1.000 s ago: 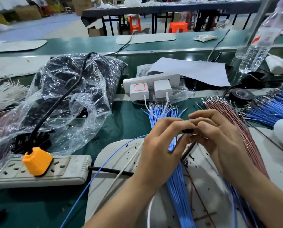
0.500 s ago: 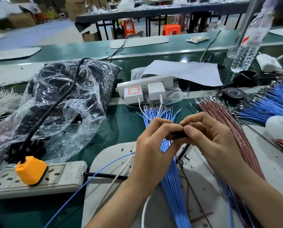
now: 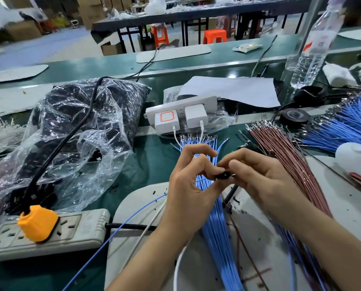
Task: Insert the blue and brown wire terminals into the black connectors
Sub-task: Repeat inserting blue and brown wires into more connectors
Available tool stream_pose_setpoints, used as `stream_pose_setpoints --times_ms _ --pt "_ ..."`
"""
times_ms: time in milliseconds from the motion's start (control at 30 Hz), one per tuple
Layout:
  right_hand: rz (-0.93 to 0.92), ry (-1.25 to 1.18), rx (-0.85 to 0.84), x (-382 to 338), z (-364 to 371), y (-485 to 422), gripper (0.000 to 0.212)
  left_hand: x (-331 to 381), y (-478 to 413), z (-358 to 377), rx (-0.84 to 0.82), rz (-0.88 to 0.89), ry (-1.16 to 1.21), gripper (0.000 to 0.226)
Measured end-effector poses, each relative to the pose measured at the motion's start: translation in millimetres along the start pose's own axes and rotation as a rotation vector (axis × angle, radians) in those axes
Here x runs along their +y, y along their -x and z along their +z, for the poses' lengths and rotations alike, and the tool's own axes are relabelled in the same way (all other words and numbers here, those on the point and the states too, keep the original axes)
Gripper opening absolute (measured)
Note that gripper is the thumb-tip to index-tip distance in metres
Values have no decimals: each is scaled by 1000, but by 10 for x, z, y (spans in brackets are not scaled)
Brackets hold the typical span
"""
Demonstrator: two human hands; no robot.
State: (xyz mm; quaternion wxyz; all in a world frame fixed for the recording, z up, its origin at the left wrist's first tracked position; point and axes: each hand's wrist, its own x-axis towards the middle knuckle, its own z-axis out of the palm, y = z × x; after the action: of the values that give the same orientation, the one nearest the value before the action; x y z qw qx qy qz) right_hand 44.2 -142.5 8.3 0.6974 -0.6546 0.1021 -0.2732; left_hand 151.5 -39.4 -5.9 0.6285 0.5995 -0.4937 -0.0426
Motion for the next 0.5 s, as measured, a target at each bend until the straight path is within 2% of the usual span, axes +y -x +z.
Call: stream_pose_setpoints --times_ms 100,300,500 --pt "57 -97 -19 5 -25 -3 22 -19 -8 -13 0 -3 -2 20" --pt "8 173 -16 -7 5 20 40 -28 -9 -18 0 -10 31 20" --pt "-40 312 44 -2 58 24 21 -15 -14 -16 -5 -13 37 16"
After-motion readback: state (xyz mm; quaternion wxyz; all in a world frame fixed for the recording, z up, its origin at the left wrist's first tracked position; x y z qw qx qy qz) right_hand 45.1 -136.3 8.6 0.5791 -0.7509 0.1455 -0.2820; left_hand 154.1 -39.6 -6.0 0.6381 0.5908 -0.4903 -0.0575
